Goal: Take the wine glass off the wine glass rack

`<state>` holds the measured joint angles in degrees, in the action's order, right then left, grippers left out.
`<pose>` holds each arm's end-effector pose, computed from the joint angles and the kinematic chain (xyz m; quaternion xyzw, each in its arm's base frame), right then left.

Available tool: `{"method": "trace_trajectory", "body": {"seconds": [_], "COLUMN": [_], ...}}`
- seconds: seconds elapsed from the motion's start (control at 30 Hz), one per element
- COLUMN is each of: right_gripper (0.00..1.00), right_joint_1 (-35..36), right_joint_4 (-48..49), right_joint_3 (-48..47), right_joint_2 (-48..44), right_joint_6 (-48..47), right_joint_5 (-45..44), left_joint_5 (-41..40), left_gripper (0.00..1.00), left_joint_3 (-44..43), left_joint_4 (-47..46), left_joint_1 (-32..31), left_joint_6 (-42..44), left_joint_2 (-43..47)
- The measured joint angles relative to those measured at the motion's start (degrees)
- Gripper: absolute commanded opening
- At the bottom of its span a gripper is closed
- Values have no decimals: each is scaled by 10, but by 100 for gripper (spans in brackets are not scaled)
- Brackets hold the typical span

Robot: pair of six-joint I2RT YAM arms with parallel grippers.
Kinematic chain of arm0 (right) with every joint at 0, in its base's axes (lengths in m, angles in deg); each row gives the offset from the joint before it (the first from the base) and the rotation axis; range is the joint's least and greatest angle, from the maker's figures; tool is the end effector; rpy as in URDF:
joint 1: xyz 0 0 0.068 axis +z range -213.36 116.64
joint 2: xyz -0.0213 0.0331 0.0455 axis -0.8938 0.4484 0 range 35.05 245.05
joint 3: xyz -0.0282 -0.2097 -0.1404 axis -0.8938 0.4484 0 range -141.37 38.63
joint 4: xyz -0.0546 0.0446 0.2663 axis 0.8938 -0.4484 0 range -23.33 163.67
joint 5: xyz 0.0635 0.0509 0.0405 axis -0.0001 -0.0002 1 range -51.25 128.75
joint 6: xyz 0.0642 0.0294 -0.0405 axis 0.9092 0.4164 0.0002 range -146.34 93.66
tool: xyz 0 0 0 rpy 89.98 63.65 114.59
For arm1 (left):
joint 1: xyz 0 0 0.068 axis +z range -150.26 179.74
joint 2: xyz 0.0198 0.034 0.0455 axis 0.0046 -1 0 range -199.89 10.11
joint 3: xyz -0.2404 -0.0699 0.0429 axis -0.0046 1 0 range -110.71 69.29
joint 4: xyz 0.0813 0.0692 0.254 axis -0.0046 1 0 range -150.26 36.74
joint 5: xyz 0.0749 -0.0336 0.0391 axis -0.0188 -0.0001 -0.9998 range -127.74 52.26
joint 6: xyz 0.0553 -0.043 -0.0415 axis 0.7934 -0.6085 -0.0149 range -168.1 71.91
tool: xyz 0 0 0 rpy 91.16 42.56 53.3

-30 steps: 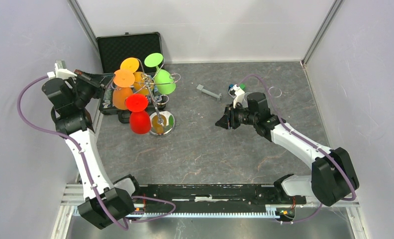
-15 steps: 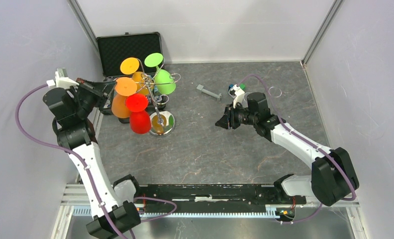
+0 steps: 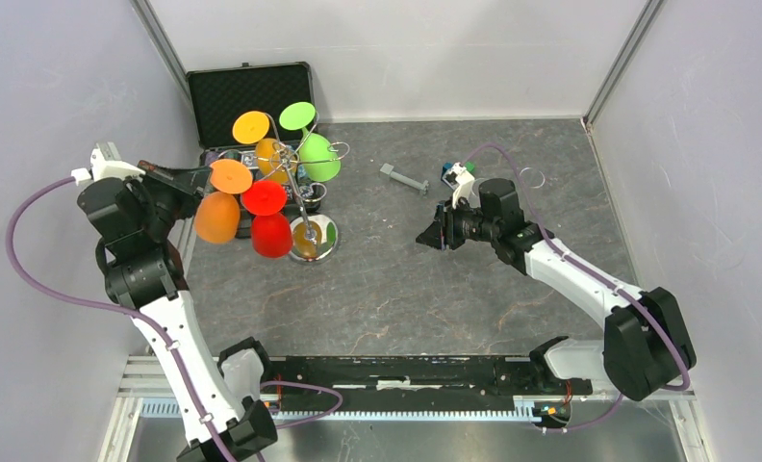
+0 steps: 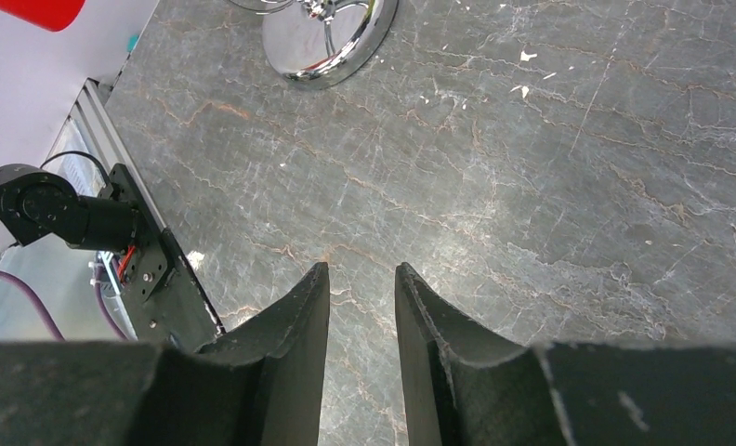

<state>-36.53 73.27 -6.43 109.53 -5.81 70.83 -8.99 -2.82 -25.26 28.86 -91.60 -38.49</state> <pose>0.2745 0.1808 0.2071 -0.1840 0.8227 0.4125 0.3453 0.1964 0.0705 0.4286 -0.3176 0.6975 -0.2675 0.5841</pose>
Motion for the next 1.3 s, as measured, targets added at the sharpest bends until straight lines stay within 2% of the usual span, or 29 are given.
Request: {"method": "trace_trajectory", "body": {"seconds": [0.47, 0.87, 1.13, 1.3], "right_gripper": [37, 37, 37, 37], "right_joint_1": [0, 0, 0, 0], "right_joint_4": [4, 4, 7, 12], "right_joint_3": [6, 7, 9, 9], "right_joint_2": [-23, -30, -31, -31], "right_joint_6": [16, 32, 50, 63], "right_joint_5": [0, -6, -12, -13], "left_joint_5": [-30, 29, 81, 118], "left_gripper": [2, 2, 2, 2], "left_joint_3": [-124, -244, -265, -227], "left_joint_4": [45, 57, 5, -87], "left_joint_1": [0, 0, -3, -5], "left_joint_6": [12, 4, -70, -159], "left_joint_2": [0, -12, -30, -39]}}
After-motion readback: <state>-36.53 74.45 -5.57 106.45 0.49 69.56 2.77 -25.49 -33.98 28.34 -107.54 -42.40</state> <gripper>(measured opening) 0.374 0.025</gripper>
